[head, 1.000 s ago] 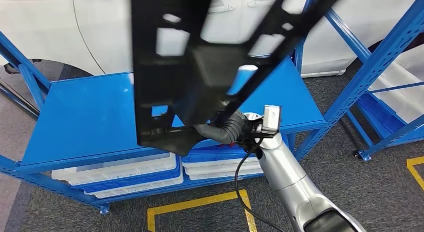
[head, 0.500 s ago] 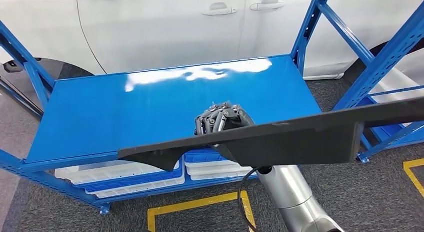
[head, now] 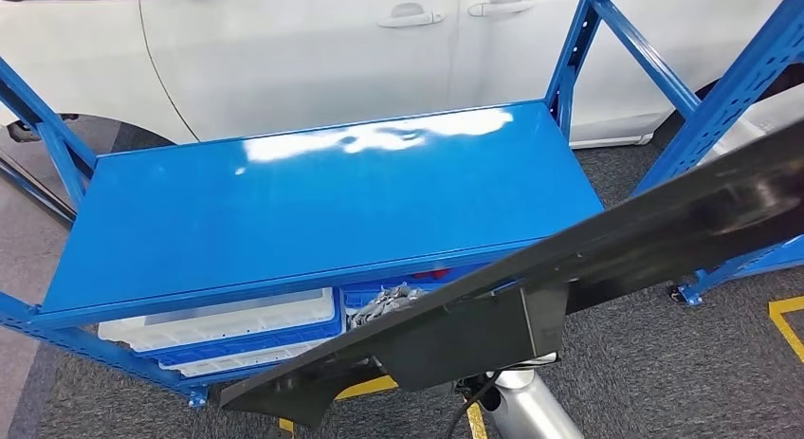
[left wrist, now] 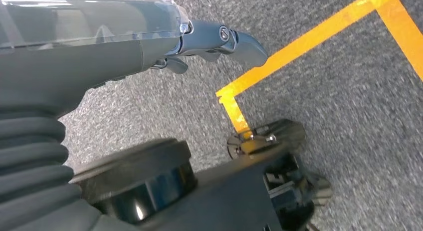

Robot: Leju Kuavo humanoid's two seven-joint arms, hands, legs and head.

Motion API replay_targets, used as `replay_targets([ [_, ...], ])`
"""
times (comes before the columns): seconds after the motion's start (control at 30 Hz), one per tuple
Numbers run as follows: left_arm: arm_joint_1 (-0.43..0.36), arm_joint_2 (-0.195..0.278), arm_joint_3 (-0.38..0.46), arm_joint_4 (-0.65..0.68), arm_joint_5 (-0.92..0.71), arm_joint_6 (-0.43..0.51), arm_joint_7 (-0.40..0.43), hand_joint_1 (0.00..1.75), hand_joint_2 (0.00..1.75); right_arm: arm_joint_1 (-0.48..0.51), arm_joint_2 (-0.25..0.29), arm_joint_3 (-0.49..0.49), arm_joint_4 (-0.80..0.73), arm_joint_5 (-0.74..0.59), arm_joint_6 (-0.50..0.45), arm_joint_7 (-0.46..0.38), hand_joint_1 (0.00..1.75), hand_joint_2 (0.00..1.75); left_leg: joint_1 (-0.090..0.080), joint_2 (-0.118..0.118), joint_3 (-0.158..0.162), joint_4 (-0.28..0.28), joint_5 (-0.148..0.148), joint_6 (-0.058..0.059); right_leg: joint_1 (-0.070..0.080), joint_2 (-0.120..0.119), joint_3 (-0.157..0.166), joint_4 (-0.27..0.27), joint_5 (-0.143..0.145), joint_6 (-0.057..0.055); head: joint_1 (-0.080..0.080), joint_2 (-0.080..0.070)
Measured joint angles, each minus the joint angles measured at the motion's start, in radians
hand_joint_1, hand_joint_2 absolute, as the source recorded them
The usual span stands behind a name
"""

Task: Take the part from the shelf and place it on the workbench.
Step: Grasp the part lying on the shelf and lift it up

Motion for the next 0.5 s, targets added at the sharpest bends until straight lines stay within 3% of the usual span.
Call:
replay_targets([
  [0.07, -0.002, -0.001, 0.0, 0.0, 0.006, -0.005, 0.0, 0.0, 1.75, 0.001, -0.002, 0.004, 0.003, 0.001, 0.007, 0.0, 1.75, 1.75, 0.002, 0.001, -0.028, 0.067, -0.045, -0.009, -0.004, -0.002, 0.001, -0.004, 0.003, -0.01, 0.0, 0.0],
  [0.13, -0.002, -0.001, 0.002, 0.0, 0.013, -0.01, 0.001, 0.0, 1.75, 0.002, -0.004, 0.008, 0.012, 0.001, 0.009, 0.0, 1.75, 1.75, 0.004, 0.001, -0.086, 0.2, -0.111, -0.016, -0.002, -0.003, 0.0, -0.004, 0.003, -0.014, 0.0, 0.0],
  [0.2, 0.0, -0.001, 0.004, 0.0, 0.022, -0.016, 0.002, 0.0, 1.75, 0.0, -0.007, 0.012, 0.026, 0.001, 0.01, 0.0, 1.75, 1.75, 0.005, 0.001, -0.126, 0.283, -0.131, -0.017, 0.0, -0.003, -0.001, -0.004, 0.003, -0.014, 0.0, 0.0],
  [0.23, 0.001, -0.001, 0.006, 0.0, 0.026, -0.019, 0.003, 0.0, 1.75, -0.002, -0.008, 0.015, 0.034, 0.001, 0.01, 0.0, 1.75, 1.75, 0.005, 0.001, -0.119, 0.267, -0.111, -0.016, 0.0, -0.003, 0.0, -0.003, 0.003, -0.014, 0.0, 0.0],
  [0.33, -0.001, -0.001, 0.012, 0.0, 0.036, -0.024, 0.002, 0.0, 1.75, -0.017, -0.01, 0.026, 0.055, -0.002, 0.01, 0.0, 1.75, 1.75, 0.002, 0.002, -0.023, 0.065, -0.013, -0.001, 0.003, -0.001, 0.004, -0.003, 0.002, -0.011, 0.0, 0.0],
  [0.4, -0.002, -0.001, 0.018, 0.0, 0.043, -0.029, 0.001, 0.0, 1.75, -0.027, -0.01, 0.032, 0.067, -0.004, 0.008, 0.003, 1.75, 1.75, -0.004, 0.001, 0.009, -0.006, 0.005, 0.009, 0.004, -0.001, 0.003, -0.004, 0.004, -0.001, 0.0, 0.0],
  [0.5, 0.0, -0.001, 0.025, 0.0, 0.049, -0.041, 0.0, 0.0, 1.75, -0.038, -0.013, 0.038, 0.087, -0.009, 0.0, 0.015, 1.75, 1.75, -0.003, -0.001, 0.011, -0.018, 0.011, 0.023, 0.003, -0.002, 0.002, -0.005, 0.004, 0.017, 0.0, 0.0],
])
